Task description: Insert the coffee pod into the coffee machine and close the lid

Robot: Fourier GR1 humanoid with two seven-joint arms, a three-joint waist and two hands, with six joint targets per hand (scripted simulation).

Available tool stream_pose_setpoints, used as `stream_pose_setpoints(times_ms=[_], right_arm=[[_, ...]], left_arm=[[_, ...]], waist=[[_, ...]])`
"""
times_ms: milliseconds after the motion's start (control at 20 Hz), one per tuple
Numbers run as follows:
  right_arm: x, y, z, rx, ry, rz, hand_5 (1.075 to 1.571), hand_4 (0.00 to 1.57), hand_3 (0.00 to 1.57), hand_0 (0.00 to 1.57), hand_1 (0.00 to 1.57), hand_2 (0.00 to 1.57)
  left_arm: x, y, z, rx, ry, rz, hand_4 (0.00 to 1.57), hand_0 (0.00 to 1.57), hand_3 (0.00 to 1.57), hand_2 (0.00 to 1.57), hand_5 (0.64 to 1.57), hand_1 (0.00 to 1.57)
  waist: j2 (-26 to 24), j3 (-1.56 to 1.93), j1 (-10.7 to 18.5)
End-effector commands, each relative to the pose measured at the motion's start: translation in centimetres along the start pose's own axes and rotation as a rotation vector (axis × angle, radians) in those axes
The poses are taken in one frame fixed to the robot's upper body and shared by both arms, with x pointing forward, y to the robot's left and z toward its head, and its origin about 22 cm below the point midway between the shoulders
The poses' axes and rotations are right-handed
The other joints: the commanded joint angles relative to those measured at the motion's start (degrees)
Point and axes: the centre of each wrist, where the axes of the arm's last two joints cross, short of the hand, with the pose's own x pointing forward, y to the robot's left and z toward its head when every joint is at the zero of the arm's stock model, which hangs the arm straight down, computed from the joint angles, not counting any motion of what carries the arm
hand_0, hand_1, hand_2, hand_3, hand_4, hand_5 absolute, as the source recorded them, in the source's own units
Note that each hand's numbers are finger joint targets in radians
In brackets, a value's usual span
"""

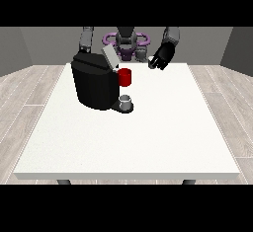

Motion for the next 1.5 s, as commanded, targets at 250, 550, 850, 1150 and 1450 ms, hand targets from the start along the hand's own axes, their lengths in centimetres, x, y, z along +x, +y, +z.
stream_pose_setpoints(times_ms=[250, 550, 850, 1150, 1450], right_arm=[[1.5, 2.5, 0.9, 0.124, -0.059, 0.006, 1.571, 0.0, 0.0, 0.0, 0.0, 0.0], [2.9, 0.5, -0.2, 0.084, -0.117, -0.037, 1.571, 0.0, 0.0, 0.0, 0.0, 0.0], [6.1, 1.5, -1.1, 0.066, -0.21, -0.073, 1.571, 0.0, 0.0, 0.0, 0.0, 0.0], [9.0, 1.7, -1.4, 0.061, -0.267, -0.029, 1.571, 0.0, 0.0, 0.0, 0.0, 0.0], [10.1, -0.7, -2.6, 0.028, -0.3, -0.048, 1.571, 0.0, 0.0, 0.0, 0.0, 0.0]], left_arm=[[1.7, 8.3, 0.2, 0.094, 0.009, -0.001, 0.56, 1.34, 1.35, 1.37, 1.571, 1.34], [3.4, 11.1, 0.0, 0.085, -0.004, 0.118, 0.5, 1.23, 1.27, 1.26, 1.571, 1.23], [6.0, 15.4, 0.4, 0.196, -0.006, 0.048, 0.48, 1.17, 1.27, 1.25, 1.571, 1.17], [6.2, 17.1, 0.7, 0.266, 0.018, 0.059, 0.48, 1.22, 1.23, 1.28, 1.571, 1.22], [7.4, 17.6, 0.5, 0.279, -0.01, 0.01, 0.49, 1.2, 1.25, 1.29, 1.571, 1.2]], waist=[[0.39, -0.03, -7.0], [-0.98, -0.02, -7.09], [5.31, -0.01, -10.34], [8.55, -0.03, -12.9], [11.48, -0.01, -12.76]])
